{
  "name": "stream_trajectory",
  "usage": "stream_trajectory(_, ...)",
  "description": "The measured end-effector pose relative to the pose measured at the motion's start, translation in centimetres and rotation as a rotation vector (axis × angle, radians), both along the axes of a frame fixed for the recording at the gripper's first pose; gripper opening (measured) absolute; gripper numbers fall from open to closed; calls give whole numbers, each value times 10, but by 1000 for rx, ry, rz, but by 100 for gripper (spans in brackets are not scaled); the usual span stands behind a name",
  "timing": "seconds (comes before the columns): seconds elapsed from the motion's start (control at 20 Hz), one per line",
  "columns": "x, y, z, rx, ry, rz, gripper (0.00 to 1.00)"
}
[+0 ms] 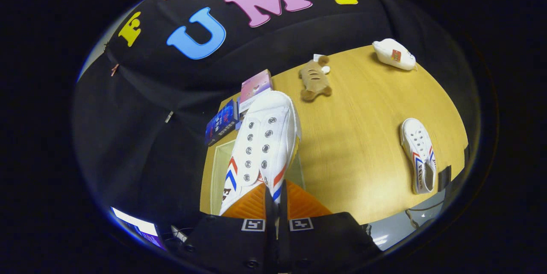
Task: Open the storage box then place both shoes into the box .Put the left shoe in first, then the right shoe, with the right side of both shoes facing outward in a uniform manner.
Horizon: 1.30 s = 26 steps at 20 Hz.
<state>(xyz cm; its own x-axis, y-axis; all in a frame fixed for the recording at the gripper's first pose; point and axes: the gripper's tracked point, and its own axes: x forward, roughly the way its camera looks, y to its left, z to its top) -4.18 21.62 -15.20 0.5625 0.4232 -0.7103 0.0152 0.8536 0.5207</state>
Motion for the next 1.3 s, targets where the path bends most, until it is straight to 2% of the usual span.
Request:
stream_trajectory(0.25, -8, 72, -14, -4, 6, 102, 6)
stream_trajectory(0.4, -7, 105, -31, -6, 32, 136, 6)
stream_trajectory(0.75, -12, 132, -75, -69, 100, 156, 6)
stream_trajectory(1.1, -12, 141, -95, -104, 122, 169, 6)
stream_trajectory(1.2, -10, 151, -94, -80, 122, 186, 13)
stream_trajectory(1.25, -6, 157, -90, -59, 105, 193, 32)
stream_trajectory(1.3, 6, 166, -89, -39, 77, 195, 37)
